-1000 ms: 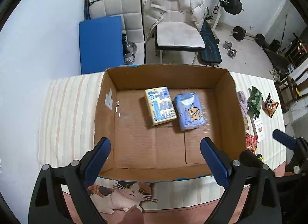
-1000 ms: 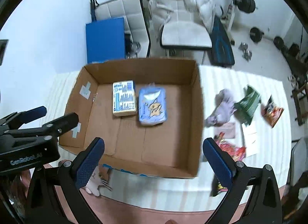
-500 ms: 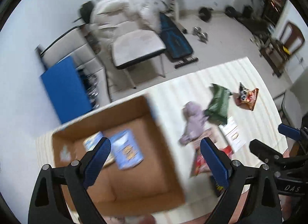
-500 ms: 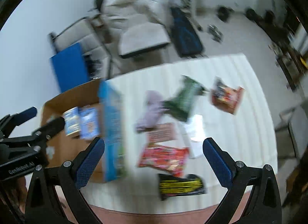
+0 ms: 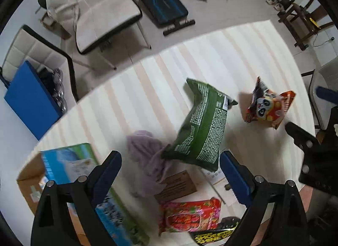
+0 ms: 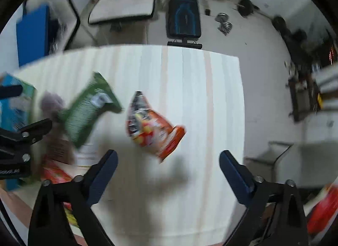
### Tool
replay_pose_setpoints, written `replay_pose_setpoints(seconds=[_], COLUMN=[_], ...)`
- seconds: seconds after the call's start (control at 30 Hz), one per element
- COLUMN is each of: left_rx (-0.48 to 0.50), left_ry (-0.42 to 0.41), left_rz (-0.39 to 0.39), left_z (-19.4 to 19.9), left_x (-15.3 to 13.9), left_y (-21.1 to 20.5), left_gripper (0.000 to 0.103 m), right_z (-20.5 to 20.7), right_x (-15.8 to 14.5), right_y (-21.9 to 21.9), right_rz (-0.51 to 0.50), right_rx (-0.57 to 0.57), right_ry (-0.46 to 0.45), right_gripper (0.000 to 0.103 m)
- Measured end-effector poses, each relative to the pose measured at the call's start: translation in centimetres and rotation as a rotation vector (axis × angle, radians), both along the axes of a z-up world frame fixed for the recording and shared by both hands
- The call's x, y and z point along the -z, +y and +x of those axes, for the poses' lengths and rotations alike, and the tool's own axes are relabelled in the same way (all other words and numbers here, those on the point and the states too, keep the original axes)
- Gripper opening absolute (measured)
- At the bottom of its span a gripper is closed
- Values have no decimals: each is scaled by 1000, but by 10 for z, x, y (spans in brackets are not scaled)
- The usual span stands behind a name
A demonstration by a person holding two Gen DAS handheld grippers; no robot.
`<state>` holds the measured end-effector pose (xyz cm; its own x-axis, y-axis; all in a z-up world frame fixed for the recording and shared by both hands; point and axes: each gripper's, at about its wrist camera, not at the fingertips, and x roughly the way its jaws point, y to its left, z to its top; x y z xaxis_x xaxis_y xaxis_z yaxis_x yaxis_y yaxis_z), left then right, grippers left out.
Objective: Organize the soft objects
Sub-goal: 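Grasp the green snack bag with the left tool while the right tool grasps the panda bag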
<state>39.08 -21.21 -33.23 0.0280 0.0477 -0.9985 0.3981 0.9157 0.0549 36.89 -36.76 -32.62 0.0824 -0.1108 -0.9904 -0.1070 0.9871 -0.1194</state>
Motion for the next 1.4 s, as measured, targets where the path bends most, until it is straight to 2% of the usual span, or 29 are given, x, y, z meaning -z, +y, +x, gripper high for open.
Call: replay_pose_setpoints(seconds=[0.2, 0.23, 0.27, 0.33, 0.43, 0.57, 0.6, 0.63, 0.67, 0.73, 0.8, 0.93, 1.03, 1.23, 1.27, 1.3, 1.33, 1.4], left_rx=[-16, -13, -8, 0, 9, 20, 24, 25, 30, 45, 63, 72, 29, -76, -86, -95, -105, -122], left_ry=[24, 24, 23, 21, 23, 48, 56, 61, 66, 74, 85, 126, 134, 142, 140, 141, 142, 145], left_rz=[37, 42, 44, 49, 52, 46, 45, 49, 52, 58, 70, 73, 50, 3, 4, 1, -3, -16], left_z=[-1, -1, -1, 0, 4, 12, 13, 15, 16, 16, 16, 15, 15, 21, 21, 21, 24, 25], left_x=[21, 23, 24, 26, 32, 41, 43, 46, 48, 53, 60, 73, 76, 76, 75, 75, 75, 73], left_y=[-5, -6, -8, -12, -19, -27, -27, -29, -31, -35, -39, -41, -35, -17, -15, -15, -9, -4], left_gripper=[95, 95, 95, 95, 95, 95, 95, 95, 95, 95, 94, 50, 46, 43, 42, 41, 40, 38], right_z=[27, 29, 32, 36, 37, 27, 25, 25, 25, 26, 27, 28, 30, 24, 26, 28, 29, 35], right_x=[50, 57, 66, 73, 82, 97, 100, 100, 97, 83, 68, 51, 53, 78, 82, 86, 92, 97], right_y=[12, 15, 16, 9, -25, -73, -82, -86, -86, -83, -73, -50, -38, -23, -22, -21, -10, -11], right_rz=[-8, -15, -19, 3, 177, 352, 393, 393, 374, 267, 196, 59, -10, -80, -89, -84, -71, -41], right_rx=[-175, -185, -186, -132, 100, 378, 414, 407, 388, 293, 194, 25, -47, -68, -56, -43, -21, 45], right_ry=[105, 116, 137, 156, 205, 291, 303, 296, 282, 206, 139, 69, 64, 118, 126, 135, 143, 134], right_gripper=[86, 84, 75, 73, 68, 65, 65, 65, 68, 77, 79, 79, 79, 77, 68, 51, 41, 38])
